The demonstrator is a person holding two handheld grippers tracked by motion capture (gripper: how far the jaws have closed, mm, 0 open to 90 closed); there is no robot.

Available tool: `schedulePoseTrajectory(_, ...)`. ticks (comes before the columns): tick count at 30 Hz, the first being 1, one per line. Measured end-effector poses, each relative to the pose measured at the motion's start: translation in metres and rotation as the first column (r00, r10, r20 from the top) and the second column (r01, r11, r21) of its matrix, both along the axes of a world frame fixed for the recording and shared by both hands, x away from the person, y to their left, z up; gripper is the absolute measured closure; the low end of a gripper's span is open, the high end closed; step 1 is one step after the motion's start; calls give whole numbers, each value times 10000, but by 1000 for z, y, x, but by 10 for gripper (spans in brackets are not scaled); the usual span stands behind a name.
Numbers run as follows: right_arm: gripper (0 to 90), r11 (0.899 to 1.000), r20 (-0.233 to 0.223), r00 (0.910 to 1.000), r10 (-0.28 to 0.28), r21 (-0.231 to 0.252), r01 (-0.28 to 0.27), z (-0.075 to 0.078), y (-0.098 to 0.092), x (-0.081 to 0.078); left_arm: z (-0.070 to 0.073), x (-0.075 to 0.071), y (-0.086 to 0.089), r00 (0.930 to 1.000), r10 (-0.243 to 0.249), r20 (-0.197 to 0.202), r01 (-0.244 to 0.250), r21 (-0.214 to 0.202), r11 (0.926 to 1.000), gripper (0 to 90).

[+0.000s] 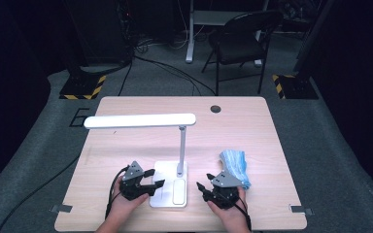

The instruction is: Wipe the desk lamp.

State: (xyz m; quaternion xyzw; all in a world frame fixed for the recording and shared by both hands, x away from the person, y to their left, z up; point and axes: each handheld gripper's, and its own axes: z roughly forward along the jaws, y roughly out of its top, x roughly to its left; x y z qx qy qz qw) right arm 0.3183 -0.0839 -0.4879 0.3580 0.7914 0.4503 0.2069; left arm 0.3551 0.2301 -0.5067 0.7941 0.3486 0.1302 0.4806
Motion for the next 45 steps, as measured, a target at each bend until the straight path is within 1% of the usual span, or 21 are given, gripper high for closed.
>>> schedulePoseTrajectory(1,498,9999,45,9999,101,-78,-101,-1,4,-1,0,1,3,9998,197,-72,-198,-61,9998,380)
schedulePoseTrajectory(2,498,9999,45,9999,101,-78,-101,-1,4,-1,0,1,3,9998,197,-72,-198,-61,9998,380)
schedulePoseTrajectory(5,501,9975,-135,9980,621,-323,-625,-6,19,-5,-2,4,9,9994,284,-192,-283,60,9996,379)
schedulePoseTrajectory(6,501,9957,-64,9967,806,-464,-808,-7,22,-4,-2,4,9,9994,284,-192,-283,60,9996,380)
schedulePoseTrajectory(7,502,9954,-269,9959,868,-396,-878,-9,26,-6,-4,5,10,9990,358,-249,-355,123,9993,380)
schedulePoseTrajectory(11,502,9882,-594,9881,1418,-492,-1447,-16,39,-10,-8,8,14,9982,450,-394,-442,231,9988,379)
schedulePoseTrajectory(13,500,9833,-672,9836,1672,-619,-1714,-19,44,-12,-9,8,14,9971,566,-507,-561,114,9984,379)
schedulePoseTrajectory(15,499,9823,-709,9825,1723,-622,-1768,-20,45,-13,-9,9,15,9974,516,-503,-507,190,9985,379)
schedulePoseTrajectory(16,493,9804,-873,9788,1855,-514,-1904,-22,48,-14,-10,8,14,9963,607,-614,-603,79,9981,379)
schedulePoseTrajectory(19,488,9767,-1030,9735,2044,-447,-2098,-25,52,-15,-10,9,15,9970,527,-568,-516,205,9985,379)
schedulePoseTrajectory(20,486,9751,-966,9728,2107,-497,-2162,-26,53,-15,-11,9,15,9969,500,-607,-488,205,9986,379)
schedulePoseTrajectory(25,458,9767,-874,9741,2084,-328,-2119,-28,58,-14,-13,8,13,9962,632,-599,-620,212,9978,380)
schedulePoseTrajectory(26,449,9796,-898,9763,1970,-212,-1996,-28,59,-14,-13,8,13,9962,632,-599,-620,212,9978,380)
schedulePoseTrajectory(27,448,9803,-838,9776,1928,-259,-1956,-29,61,-13,-12,8,14,9964,478,-698,-459,285,9985,380)
schedulePoseTrajectory(29,445,9818,-741,9796,1869,-209,-1889,-29,63,-13,-13,8,14,9967,468,-665,-447,317,9985,380)
schedulePoseTrajectory(32,406,9827,-615,9818,1799,-343,-1822,-30,68,-13,-13,8,13,9957,548,-744,-531,254,9983,380)
schedulePoseTrajectory(35,390,9758,-101,9819,1893,-1092,-1893,-31,72,-16,-14,8,14,9957,582,-716,-567,226,9981,378)
schedulePoseTrajectory(37,389,9767,-44,9838,1795,-1192,-1787,-31,74,-17,-13,9,15,9963,565,-654,-551,238,9982,377)
schedulePoseTrajectory(40,385,9759,-84,9828,1845,-1173,-1842,-31,72,-16,-13,8,15,9961,612,-641,-602,185,9980,374)
schedulePoseTrajectory(41,386,9794,-234,9861,1643,-1151,-1659,-30,70,-16,-14,9,15,9966,613,-554,-602,214,9980,373)
schedulePoseTrajectory(45,399,9837,-299,9893,1429,-1060,-1453,-30,62,-12,-13,11,17,9970,505,-594,-487,311,9983,372)
